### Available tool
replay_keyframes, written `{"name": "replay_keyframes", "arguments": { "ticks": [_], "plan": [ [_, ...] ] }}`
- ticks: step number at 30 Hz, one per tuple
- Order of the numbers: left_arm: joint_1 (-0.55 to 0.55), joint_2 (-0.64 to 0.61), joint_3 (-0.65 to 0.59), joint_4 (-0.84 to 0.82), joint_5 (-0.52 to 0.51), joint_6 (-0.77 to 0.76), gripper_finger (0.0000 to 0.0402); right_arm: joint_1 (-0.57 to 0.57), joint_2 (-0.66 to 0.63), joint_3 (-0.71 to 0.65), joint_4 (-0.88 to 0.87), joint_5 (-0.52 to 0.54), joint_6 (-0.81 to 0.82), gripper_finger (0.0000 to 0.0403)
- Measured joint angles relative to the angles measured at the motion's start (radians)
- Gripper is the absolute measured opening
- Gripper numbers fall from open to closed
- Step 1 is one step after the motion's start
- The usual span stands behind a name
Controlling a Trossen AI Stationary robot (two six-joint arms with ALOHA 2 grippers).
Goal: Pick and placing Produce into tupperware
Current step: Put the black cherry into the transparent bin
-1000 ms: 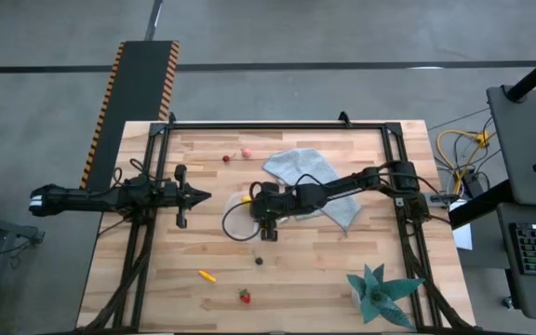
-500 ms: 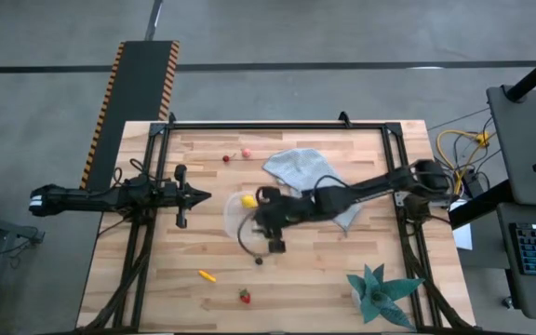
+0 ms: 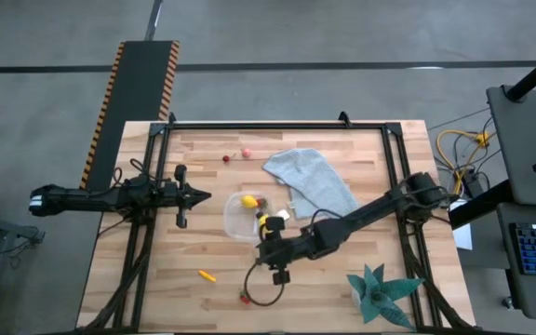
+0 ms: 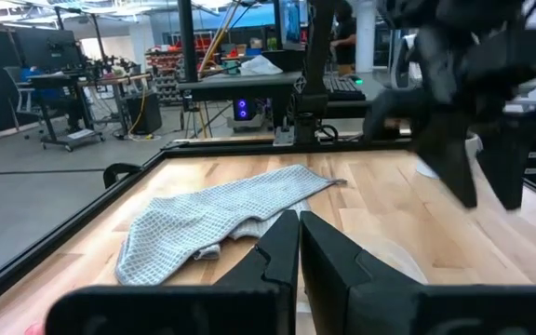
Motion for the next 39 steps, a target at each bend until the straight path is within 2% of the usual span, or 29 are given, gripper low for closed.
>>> {"name": "replay_keyframes", "arguments": {
  "ticks": [7, 12, 19, 23, 28, 33, 39],
  "plan": [
    [0.0, 0.001, 0.0, 0.0, 0.001, -0.001, 0.0, 0.007, 0.07, -0.001, -0.005, -0.004, 0.155, 0.0229],
    [0.0, 0.0, 0.0, 0.0, 0.001, 0.001, 0.0, 0.012, 0.07, -0.001, -0.003, 0.012, 0.262, 0.0251],
    [0.0, 0.0, 0.0, 0.0, 0.001, 0.002, 0.0, 0.055, 0.105, -0.003, 0.011, 0.086, 0.378, 0.0246],
    [0.0, 0.001, 0.0, 0.0, 0.004, 0.0, 0.0, 0.076, 0.17, 0.0, 0.088, 0.096, 0.383, 0.024],
    [0.0, 0.002, 0.0, -0.001, 0.028, -0.005, 0.0, 0.078, 0.227, 0.034, 0.076, 0.12, 0.413, 0.0234],
    [0.0, 0.001, 0.0, -0.001, 0.054, -0.006, 0.0, 0.077, 0.228, 0.035, 0.074, 0.169, 0.434, 0.0232],
    [-0.001, 0.001, 0.0, -0.001, 0.062, -0.006, 0.0, 0.077, 0.227, 0.047, 0.075, 0.181, 0.433, 0.0232]
  ]
}}
